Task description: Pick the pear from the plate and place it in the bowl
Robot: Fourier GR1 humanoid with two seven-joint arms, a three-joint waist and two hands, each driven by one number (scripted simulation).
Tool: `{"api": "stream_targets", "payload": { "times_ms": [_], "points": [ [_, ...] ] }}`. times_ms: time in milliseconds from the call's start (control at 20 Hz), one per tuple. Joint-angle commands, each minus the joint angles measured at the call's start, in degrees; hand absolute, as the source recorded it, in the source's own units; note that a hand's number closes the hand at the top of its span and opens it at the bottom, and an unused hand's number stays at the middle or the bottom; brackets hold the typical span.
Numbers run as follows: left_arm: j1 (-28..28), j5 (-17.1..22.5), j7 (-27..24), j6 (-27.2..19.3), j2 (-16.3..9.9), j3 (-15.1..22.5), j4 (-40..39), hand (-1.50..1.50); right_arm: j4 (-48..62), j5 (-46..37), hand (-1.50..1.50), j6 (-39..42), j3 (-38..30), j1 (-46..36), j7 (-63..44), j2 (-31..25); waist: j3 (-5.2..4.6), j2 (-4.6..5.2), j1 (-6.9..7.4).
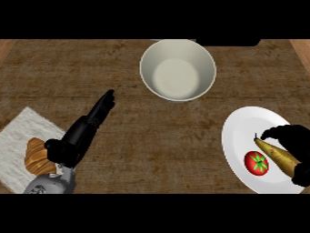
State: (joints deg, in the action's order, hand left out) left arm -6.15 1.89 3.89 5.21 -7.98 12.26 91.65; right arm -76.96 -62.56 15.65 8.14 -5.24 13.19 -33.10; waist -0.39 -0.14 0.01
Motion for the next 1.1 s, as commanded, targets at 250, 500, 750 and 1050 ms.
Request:
{"api": "stream_targets", "payload": {
  "times_ms": [250,500,750,1050],
  "points": [
    [1.85,1.78,0.79,4.16,-1.65,-3.07,1.95,0.0,5.28,-1.74,1.5,-7.68,-3.47,-2.53,5.64,2.6,0.4,0.15,0.18],
    [-2.41,0.32,0.69,3.43,0.19,-4.34,-2.3,0.0,2.51,-4.38,1.5,-7.82,-2.96,-3.11,3.08,5.41,0.39,0.15,-0.01],
    [-2.85,-0.49,1.23,4.35,0.22,-0.94,-0.26,0.0,-1.4,-9.09,1.5,4.23,9.43,-12.83,-24.09,31.93,0.2,0.47,4.18],
    [-3.74,-0.69,0.19,4.77,0.73,-0.45,-1.0,0.0,-1.19,-7.05,1.5,0.67,15.77,-25.55,-47.96,32.88,0.31,0.24,5.77]
  ]
}}
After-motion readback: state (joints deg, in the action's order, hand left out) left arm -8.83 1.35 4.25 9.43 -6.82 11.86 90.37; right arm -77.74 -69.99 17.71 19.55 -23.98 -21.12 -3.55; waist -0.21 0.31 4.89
